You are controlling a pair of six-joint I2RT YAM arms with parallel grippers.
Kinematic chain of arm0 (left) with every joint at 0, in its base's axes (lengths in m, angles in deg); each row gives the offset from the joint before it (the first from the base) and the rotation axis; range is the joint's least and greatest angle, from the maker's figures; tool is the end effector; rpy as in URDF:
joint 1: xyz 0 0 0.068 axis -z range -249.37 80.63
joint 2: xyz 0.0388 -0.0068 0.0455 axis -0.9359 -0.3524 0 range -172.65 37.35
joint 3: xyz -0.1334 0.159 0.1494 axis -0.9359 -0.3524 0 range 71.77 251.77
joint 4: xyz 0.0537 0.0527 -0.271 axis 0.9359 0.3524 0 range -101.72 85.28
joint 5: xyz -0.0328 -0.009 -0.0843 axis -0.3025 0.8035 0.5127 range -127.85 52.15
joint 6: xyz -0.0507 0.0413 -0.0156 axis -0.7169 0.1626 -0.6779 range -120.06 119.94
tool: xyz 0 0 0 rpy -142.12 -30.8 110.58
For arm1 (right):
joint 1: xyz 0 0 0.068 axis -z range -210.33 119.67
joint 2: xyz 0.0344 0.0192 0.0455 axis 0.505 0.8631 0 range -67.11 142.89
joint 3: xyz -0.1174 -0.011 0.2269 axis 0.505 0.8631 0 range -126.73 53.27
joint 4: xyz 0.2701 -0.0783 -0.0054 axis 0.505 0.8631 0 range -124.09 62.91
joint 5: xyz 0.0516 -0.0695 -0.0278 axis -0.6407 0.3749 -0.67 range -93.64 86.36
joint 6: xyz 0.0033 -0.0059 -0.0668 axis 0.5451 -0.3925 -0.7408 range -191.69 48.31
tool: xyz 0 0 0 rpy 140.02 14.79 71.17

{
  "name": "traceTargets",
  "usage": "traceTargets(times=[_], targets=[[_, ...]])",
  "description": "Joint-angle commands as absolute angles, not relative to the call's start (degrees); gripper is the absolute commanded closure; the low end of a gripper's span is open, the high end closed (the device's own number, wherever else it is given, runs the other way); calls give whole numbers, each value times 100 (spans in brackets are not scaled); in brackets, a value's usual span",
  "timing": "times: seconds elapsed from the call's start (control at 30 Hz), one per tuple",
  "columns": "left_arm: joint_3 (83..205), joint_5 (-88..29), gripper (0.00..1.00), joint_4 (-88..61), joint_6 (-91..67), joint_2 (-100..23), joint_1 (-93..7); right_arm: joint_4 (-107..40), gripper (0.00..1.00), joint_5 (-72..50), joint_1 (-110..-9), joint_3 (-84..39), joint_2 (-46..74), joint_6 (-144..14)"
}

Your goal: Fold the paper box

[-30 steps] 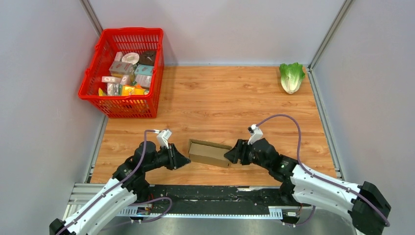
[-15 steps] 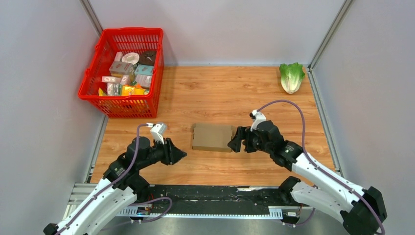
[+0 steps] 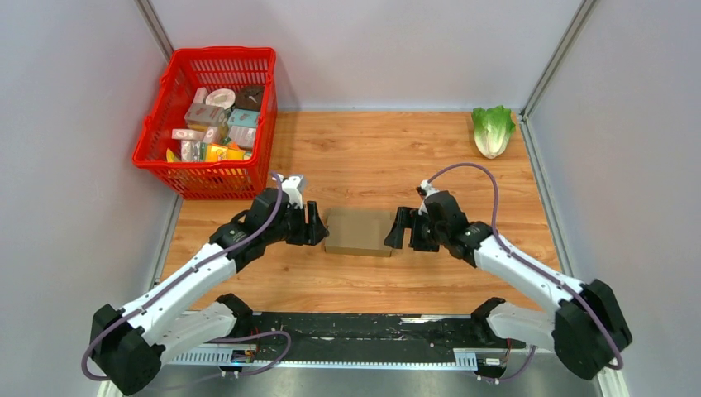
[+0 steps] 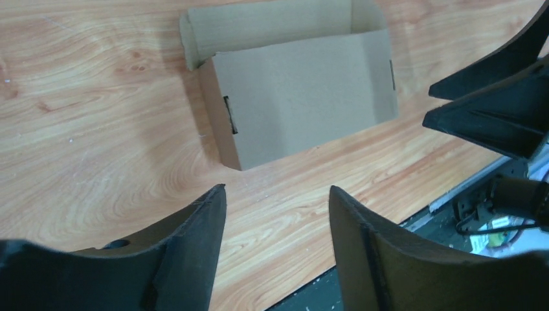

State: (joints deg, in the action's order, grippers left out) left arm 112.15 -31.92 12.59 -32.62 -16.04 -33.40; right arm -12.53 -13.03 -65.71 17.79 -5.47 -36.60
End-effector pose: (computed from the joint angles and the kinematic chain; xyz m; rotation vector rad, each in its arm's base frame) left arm 0.1968 -0.1495 0.2326 0.1290 2.3265 -0.7490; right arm 0.2017 0.1540 0.1729 -0.0867 2.5313 0.7344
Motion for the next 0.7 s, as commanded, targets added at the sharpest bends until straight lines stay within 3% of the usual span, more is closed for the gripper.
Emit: traceTargets(times=[0.0, 0.13, 0.3, 0.4, 0.67], targets=[[11212, -3286, 29, 683, -3117, -1722, -3587, -2052, 13, -2634, -5786, 1521, 161, -3733], [11053, -2494, 28, -2, -3161, -2381, -4106, -2627, 9, -3491, -5284, 1260, 1012, -3934], [11246, -1879, 32, -556, -3170, -3688, -4282, -2881, 17, -3889, -5257, 995, 1866, -3838], [11545, -1624, 37, -724, -3188, -4418, -4388, -3066, 26, -3854, -5265, 907, 2191, -3803], [11748, -1069, 48, -1453, -3258, -5169, -4406, -3339, 41, -3994, -5379, 643, 2623, -3943]])
